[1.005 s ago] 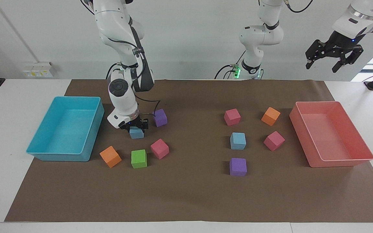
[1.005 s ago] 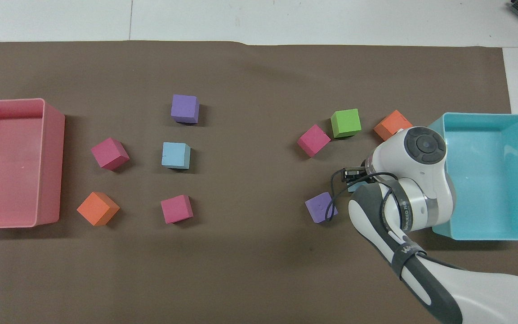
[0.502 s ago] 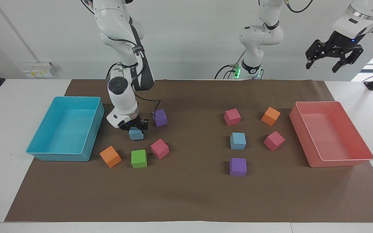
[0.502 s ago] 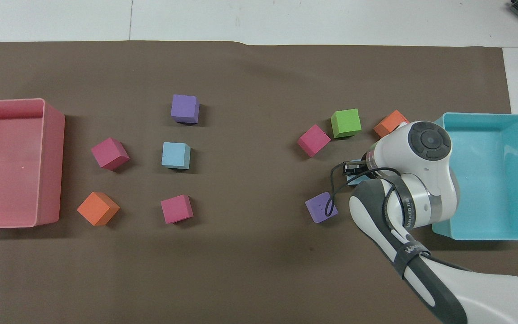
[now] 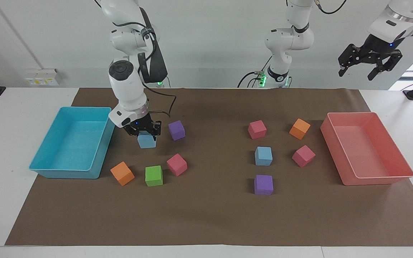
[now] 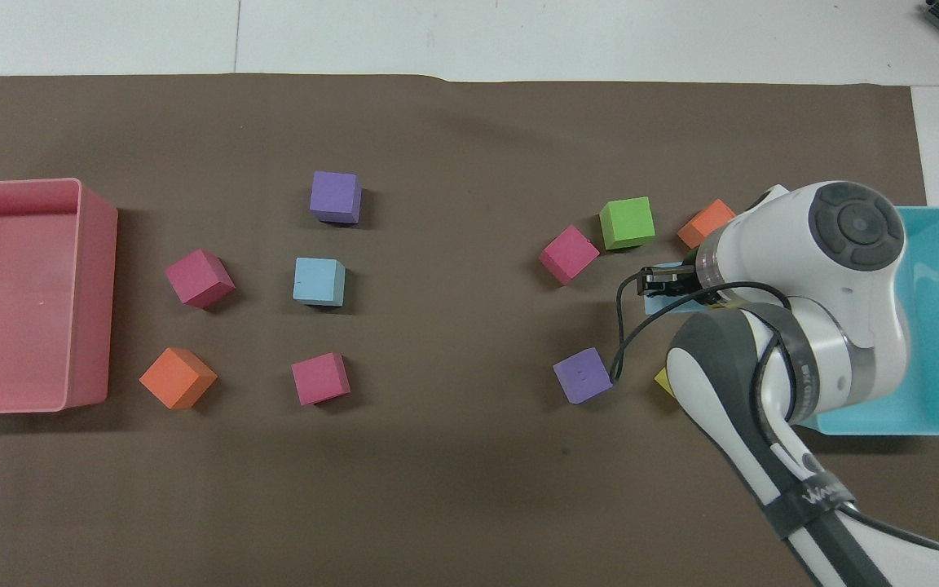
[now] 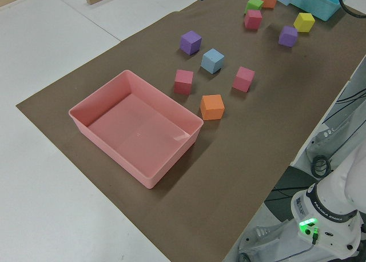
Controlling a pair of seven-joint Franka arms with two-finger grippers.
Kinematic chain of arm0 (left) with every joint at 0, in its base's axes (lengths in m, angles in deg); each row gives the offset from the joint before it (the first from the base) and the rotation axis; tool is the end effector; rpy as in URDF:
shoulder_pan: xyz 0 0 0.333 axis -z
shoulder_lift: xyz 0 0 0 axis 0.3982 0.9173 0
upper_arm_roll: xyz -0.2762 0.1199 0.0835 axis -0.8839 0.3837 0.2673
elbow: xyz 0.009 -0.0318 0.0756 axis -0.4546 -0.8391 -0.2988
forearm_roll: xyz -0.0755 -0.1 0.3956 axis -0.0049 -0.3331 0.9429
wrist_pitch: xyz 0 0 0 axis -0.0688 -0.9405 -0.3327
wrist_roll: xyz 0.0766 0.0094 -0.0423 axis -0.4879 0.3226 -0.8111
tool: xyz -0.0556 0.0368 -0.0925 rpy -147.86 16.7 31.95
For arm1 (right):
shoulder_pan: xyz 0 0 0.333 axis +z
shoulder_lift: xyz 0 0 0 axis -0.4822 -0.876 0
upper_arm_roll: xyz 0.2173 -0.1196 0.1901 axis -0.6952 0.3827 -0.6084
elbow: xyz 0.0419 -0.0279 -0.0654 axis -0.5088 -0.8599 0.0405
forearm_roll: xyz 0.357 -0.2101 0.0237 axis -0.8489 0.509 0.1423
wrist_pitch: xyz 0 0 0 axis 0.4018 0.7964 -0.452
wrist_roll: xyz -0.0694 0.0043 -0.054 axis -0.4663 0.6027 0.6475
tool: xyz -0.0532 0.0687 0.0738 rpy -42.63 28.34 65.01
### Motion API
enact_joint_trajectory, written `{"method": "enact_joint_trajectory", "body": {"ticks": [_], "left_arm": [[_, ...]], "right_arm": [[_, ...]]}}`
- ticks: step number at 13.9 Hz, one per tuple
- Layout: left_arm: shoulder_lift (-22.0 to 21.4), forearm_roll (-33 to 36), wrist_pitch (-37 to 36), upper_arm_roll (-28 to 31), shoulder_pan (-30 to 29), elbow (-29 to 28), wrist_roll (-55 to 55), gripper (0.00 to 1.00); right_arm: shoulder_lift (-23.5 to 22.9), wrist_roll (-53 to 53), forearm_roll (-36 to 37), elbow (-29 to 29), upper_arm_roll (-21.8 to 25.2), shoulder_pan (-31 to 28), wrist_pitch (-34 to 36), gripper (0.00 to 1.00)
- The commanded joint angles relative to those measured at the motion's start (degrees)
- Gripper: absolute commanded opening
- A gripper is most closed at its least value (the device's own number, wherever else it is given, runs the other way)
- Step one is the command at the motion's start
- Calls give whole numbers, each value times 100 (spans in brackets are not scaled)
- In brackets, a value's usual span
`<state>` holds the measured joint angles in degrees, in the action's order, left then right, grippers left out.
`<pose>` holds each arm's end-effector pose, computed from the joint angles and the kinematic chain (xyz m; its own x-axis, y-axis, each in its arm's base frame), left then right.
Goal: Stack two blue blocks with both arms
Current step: 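Carry the light-blue cube to the table center and release it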
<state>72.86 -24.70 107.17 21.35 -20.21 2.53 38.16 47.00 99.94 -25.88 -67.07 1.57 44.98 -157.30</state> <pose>0.5418 -0.0028 0.6948 0.9760 -0.2175 -0.0081 -0.2171 -0.9756 0.0314 0.5879 0.1230 0.4048 0.9995 -0.0164 0.0264 -0.0161 -0.9998 -0.0145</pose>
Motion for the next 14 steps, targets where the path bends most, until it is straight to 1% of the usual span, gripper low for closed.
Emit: {"method": "enact_joint_trajectory", "body": {"ticks": [1, 3, 5, 7, 10, 14], "left_arm": [[-55, -50, -106, -29, -62, 20, -55, 100], [-55, -50, -106, -21, -62, 20, -55, 100], [-55, -42, -106, -21, -53, 20, -55, 100], [-55, -50, -106, -29, -62, 20, -55, 100], [-55, -42, -106, -21, -62, 20, -55, 100], [-55, -42, -106, -29, -62, 20, -55, 100]], "right_arm": [[-45, 160, 8, 255, -19, 11, 286, 0], [-98, 353, 70, 465, -36, 107, 426, 0], [-290, 398, 79, 833, -36, 274, 698, 0], [-589, 852, 96, 1247, -36, 581, 778, 0], [-1002, 1416, 70, 1704, -36, 1064, 787, 0], [-1722, 2505, 61, 2328, -36, 1662, 752, 0]]}}
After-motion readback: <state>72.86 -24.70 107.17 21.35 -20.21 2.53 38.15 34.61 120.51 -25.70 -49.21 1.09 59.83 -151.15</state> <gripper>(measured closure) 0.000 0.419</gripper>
